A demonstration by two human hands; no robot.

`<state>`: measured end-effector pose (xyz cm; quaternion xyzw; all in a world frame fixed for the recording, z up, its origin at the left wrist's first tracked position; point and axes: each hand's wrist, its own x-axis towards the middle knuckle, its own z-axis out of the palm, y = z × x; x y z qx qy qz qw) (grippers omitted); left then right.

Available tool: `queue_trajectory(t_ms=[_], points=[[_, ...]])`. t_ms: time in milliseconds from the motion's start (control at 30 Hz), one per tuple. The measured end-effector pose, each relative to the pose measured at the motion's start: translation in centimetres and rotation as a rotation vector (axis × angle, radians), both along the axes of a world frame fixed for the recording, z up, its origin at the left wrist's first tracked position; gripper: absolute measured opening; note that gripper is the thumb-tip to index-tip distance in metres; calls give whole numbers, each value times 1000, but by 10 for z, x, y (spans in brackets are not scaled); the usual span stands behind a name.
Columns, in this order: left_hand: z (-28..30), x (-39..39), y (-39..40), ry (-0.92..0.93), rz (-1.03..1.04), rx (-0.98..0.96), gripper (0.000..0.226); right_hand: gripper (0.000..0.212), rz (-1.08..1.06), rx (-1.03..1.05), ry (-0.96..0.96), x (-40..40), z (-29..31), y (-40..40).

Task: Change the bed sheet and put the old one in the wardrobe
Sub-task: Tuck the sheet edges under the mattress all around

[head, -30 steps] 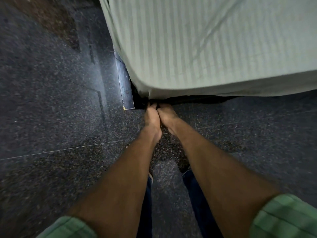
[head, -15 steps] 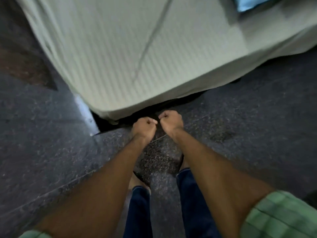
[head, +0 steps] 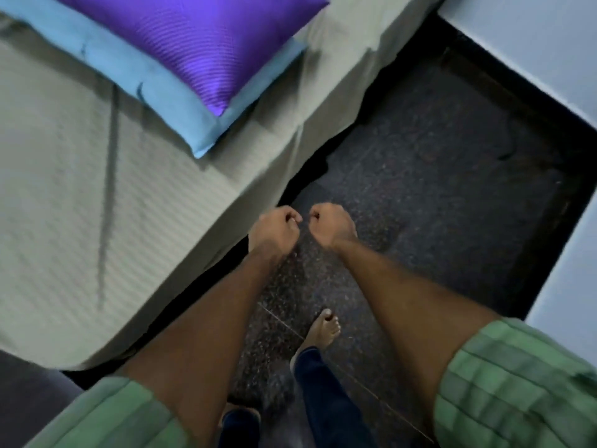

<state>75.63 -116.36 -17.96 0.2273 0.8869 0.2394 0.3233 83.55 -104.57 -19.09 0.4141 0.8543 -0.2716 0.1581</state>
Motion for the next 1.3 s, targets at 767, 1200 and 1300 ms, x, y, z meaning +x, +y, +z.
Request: queue_trajectory(t_ms=[767, 1200, 1300], points=[[12, -111, 498, 252, 107, 156, 18, 16, -170, 74, 217, -101, 3, 483], [1, -190, 802, 437, -74, -8, 32, 25, 218, 72, 227, -209, 4, 797], [-16, -210, 852, 411, 58, -31, 35, 33, 373, 165, 173, -239, -11, 859]])
